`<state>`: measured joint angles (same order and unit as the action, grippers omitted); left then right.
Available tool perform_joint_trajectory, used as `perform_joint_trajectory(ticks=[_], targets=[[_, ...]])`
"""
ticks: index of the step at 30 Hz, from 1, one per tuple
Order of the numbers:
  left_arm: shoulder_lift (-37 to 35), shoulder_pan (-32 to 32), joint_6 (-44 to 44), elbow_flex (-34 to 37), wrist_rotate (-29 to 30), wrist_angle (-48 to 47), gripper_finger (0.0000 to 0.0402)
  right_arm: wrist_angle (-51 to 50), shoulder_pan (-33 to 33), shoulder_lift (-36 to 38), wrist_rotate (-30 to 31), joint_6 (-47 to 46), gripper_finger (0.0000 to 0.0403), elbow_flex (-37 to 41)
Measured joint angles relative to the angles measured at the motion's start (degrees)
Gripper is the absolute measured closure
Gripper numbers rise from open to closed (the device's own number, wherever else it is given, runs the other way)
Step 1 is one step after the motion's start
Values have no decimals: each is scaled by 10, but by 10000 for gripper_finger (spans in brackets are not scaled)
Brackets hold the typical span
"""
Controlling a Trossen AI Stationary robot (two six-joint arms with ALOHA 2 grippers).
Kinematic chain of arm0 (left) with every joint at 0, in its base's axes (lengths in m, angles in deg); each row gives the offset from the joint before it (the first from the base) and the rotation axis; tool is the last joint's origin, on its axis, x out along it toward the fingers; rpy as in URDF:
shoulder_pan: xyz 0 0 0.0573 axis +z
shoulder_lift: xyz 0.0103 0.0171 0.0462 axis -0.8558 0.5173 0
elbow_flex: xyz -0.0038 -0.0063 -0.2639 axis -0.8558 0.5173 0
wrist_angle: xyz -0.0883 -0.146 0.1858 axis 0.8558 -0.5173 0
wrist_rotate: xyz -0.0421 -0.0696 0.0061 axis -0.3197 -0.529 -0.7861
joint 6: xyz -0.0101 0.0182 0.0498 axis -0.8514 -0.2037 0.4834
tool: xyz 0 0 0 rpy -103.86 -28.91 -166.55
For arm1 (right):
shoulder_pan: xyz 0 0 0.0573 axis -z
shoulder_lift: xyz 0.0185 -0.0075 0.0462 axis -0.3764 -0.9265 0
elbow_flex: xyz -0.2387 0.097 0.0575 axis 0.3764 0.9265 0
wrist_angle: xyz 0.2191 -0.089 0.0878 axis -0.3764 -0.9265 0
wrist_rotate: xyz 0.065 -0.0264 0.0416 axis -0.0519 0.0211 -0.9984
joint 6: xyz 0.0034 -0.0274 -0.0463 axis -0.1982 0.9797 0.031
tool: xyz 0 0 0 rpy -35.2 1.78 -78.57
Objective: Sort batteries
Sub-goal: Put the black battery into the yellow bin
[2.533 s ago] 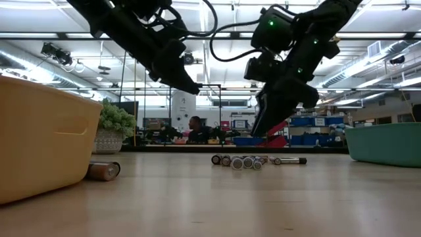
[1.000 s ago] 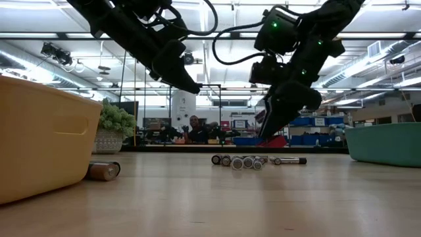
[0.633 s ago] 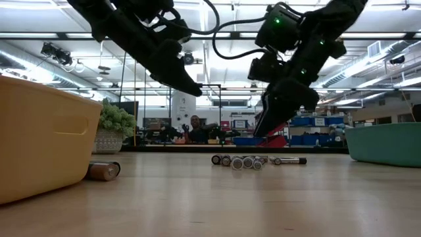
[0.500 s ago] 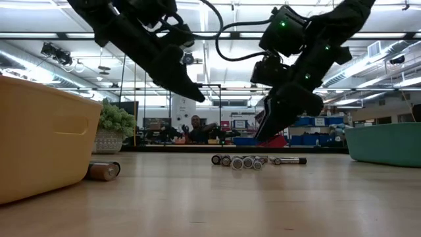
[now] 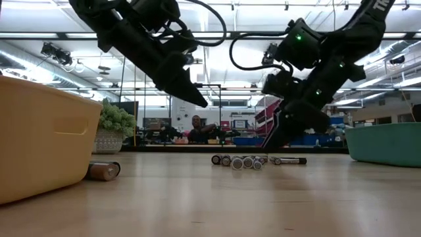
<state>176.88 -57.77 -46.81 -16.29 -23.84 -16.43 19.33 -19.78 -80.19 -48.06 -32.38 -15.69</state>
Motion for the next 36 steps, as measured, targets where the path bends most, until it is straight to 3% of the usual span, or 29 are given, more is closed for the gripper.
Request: perform_joint_trajectory(ticks=[23, 36], targets=[[0, 0, 5, 0, 1, 14, 296, 111, 0, -27, -10, -3, 295, 34], [0, 0, 22, 0, 1, 43, 296, 29, 4, 73, -9, 8, 295, 14]])
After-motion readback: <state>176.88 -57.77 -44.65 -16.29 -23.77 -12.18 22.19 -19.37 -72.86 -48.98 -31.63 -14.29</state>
